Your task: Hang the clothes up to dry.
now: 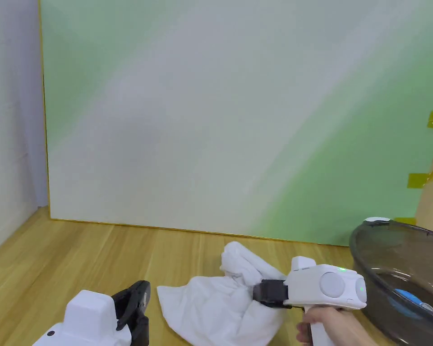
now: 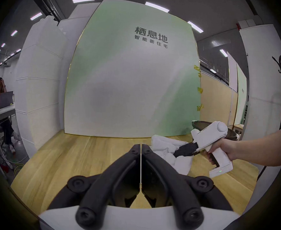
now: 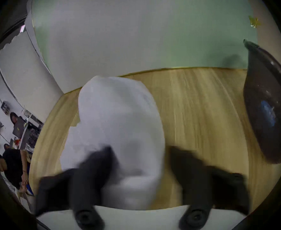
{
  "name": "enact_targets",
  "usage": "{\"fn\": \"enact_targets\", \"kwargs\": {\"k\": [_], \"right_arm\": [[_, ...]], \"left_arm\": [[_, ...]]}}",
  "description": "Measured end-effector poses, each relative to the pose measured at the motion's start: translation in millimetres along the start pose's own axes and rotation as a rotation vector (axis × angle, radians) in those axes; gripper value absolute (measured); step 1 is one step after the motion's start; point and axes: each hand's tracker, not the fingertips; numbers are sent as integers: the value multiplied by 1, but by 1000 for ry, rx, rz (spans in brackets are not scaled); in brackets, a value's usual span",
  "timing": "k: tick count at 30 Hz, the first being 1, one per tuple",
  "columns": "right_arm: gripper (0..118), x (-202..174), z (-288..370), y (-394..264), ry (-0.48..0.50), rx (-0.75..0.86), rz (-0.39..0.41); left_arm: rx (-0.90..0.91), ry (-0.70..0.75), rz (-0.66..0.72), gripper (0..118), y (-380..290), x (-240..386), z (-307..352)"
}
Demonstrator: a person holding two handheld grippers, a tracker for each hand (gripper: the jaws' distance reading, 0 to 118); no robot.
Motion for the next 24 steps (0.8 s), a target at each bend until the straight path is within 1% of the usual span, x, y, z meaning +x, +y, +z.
{"fn": "enact_targets", "kwargs": {"k": [2,3,4,6,7,9,10,11,12,13,14,15,16,17,19,22,24], "right_arm": [[114,-2,22,5,77,146,19],[114,-6,38,10,98,217,21],[114,-12,56,12,79,285,41],[114,-22,92,5,79,452,103],[114,-27,108,-1,71,492,143],[115,-35,132,-17,43,506,176],[114,-36,141,-30,13,551,202],[109,-37,147,-43,2,597,214],[101,-37,151,-56,-29,616,223],[82,-36,152,-67,-15,603,219],[38,-34,149,-73,-19,585,178],[1,-34,148,-82,-101,580,149],[0,-35,149,-91,-101,626,147],[0,-33,147,-95,-77,614,148],[0,-30,148,-101,-62,606,127],[0,-32,151,-101,-57,580,134],[0,-32,154,-105,-42,582,135]], "left_arm": [[-10,20,-8,3,2,-3,-5],[-14,28,-11,3,3,-5,-8],[-16,36,-17,3,3,-7,-10],[-16,60,-53,3,3,-11,-15],[-18,68,-61,3,3,-12,-17],[-25,67,-51,3,4,-12,-18],[-21,53,-23,3,5,-11,-18],[-31,44,-8,3,6,-11,-18],[-30,45,-5,3,5,-10,-19],[-33,45,-6,3,3,-10,-20],[-41,50,-13,3,1,-9,-23],[-42,67,-27,3,-2,-9,-26],[-42,76,-31,3,-4,-8,-28],[-45,78,-26,3,-5,-9,-30],[-74,71,6,3,-7,-13,-34],[-137,117,-39,3,-14,-28,-50],[-195,108,-20,3,-13,-39,-60]]}}
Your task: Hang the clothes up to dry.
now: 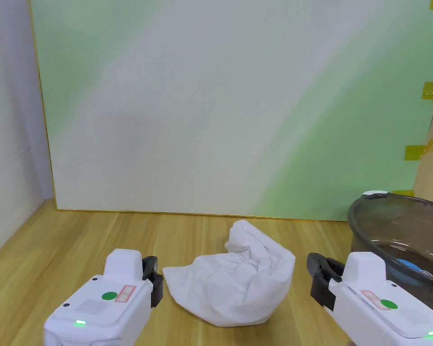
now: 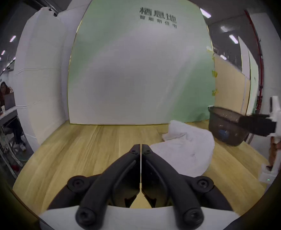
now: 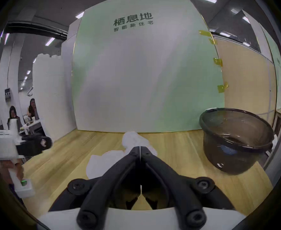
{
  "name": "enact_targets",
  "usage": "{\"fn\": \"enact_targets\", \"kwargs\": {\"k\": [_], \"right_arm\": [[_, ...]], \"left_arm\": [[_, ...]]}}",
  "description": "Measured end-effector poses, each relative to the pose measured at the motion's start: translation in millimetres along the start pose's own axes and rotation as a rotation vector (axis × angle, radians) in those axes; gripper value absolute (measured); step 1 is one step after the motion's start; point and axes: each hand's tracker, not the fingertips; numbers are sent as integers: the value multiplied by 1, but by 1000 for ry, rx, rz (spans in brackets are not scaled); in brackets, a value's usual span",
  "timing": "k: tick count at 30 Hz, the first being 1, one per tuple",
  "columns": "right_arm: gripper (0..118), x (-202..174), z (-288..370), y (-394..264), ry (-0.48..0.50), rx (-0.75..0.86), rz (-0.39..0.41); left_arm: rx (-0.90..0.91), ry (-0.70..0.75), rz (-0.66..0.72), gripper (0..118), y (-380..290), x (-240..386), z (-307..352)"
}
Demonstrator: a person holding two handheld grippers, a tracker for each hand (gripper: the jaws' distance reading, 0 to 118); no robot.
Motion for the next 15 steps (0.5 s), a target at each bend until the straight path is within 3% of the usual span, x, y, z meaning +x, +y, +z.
{"fn": "enact_targets", "kwargs": {"k": [3,5,6,7,8,9,10,15], "right_arm": [[0,-1,5,-2,10,-9,19],[0,0,8,-5,22,-22,30],[0,1,9,-7,25,-25,35],[0,2,11,-9,23,-28,36],[0,4,11,-11,23,-34,35],[0,4,12,-12,24,-40,32],[0,6,13,-13,26,-41,30],[0,7,13,-17,36,-54,36]], "left_arm": [[-112,-5,-2,3,8,-20,-22],[-219,30,-58,15,12,-35,-44],[-248,37,-66,27,13,-41,-55],[-305,42,-60,46,15,-45,-65],[-318,28,-26,82,16,-48,-72],[-365,10,16,108,18,-53,-80],[-418,9,50,114,19,-58,-90],[-474,101,-79,110,6,-69,-136]]}}
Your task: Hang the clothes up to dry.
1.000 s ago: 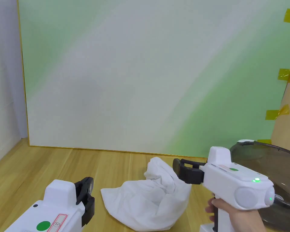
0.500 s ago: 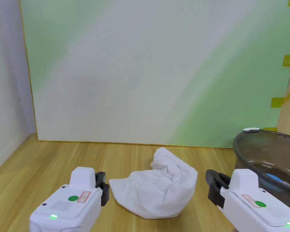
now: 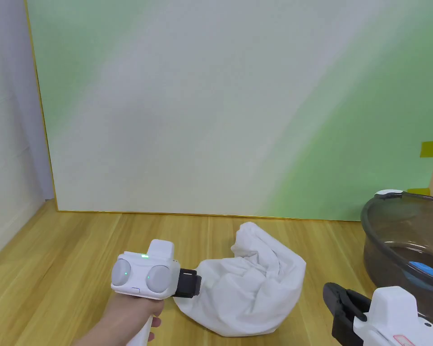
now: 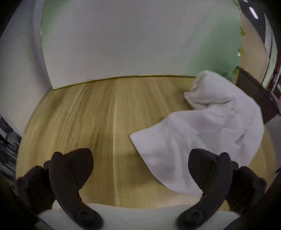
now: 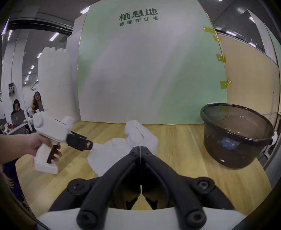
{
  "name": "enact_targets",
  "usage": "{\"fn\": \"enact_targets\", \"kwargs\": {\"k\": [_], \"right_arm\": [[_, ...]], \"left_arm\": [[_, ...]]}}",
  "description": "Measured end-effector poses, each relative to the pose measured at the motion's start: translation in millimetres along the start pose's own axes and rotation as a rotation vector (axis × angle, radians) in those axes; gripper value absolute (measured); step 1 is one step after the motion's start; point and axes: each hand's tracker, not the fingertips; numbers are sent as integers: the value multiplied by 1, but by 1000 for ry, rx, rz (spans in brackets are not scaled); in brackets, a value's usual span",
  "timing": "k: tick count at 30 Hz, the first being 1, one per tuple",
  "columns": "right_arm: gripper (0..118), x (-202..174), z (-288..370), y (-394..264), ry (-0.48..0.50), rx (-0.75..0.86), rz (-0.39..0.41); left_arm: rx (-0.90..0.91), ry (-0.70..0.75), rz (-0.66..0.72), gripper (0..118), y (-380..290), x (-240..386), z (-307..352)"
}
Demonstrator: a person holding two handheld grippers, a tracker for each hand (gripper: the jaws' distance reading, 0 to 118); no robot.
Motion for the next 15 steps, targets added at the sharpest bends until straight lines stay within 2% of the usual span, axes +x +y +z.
{"fn": "enact_targets", "kwargs": {"k": [2,4,7,9,10,11,12,13,14,15], "right_arm": [[0,1,-1,0,8,-7,-7],[0,4,-2,1,16,-11,-12],[0,8,-6,2,0,-14,-14],[0,12,-9,2,-7,-22,-21],[0,14,-11,3,-13,-22,-22],[0,16,-13,3,-17,-22,-23],[0,19,-17,4,-17,-27,-25],[0,21,-21,5,-22,-33,-25],[0,22,-26,5,-26,-42,-24],[0,23,-32,7,-36,-64,-17]], "left_arm": [[-39,40,18,110,2,1,-15],[-35,-31,76,110,3,-2,-22],[-95,-42,102,109,3,-2,-33],[-90,-24,69,94,-1,2,-36],[-44,-8,26,90,-3,4,-35],[-53,-52,43,81,-1,4,-30],[-58,-26,43,70,1,4,-27],[-48,-30,48,51,2,7,-25],[-39,-52,50,12,3,8,-22],[-48,-111,46,5,3,9,-20]]}}
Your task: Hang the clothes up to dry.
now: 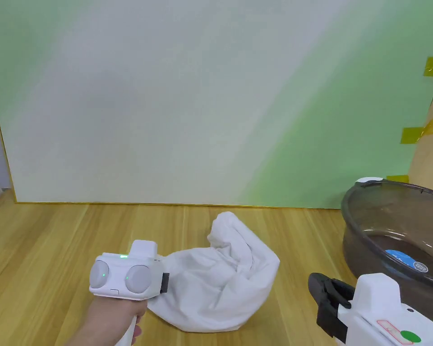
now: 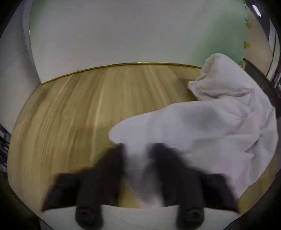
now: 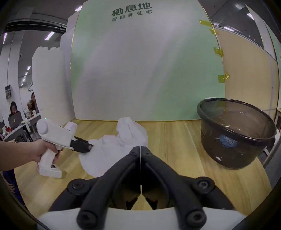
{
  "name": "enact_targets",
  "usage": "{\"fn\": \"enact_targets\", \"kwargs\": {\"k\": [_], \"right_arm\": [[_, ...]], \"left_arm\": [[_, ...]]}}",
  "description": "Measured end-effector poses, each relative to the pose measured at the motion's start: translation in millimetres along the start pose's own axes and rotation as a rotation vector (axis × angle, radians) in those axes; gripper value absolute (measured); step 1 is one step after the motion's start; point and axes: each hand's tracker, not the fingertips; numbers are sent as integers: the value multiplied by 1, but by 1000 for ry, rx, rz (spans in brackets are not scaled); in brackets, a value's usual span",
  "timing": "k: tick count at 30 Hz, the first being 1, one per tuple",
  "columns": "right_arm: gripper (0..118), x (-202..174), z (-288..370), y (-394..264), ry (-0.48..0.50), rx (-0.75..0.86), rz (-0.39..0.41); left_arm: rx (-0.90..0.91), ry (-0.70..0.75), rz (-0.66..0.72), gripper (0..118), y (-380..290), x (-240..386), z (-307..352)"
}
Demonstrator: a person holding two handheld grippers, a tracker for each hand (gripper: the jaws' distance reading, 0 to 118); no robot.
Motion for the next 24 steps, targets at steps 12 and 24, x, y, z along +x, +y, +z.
{"fn": "enact_targets", "kwargs": {"k": [12,24], "right_arm": [[109,33,-139,45,119,-353,-171],[4,43,-200,-14,50,-581,-136]], "left_arm": [[5,86,-62,4,1,4,-8],[11,85,-97,4,-1,2,-9]]}}
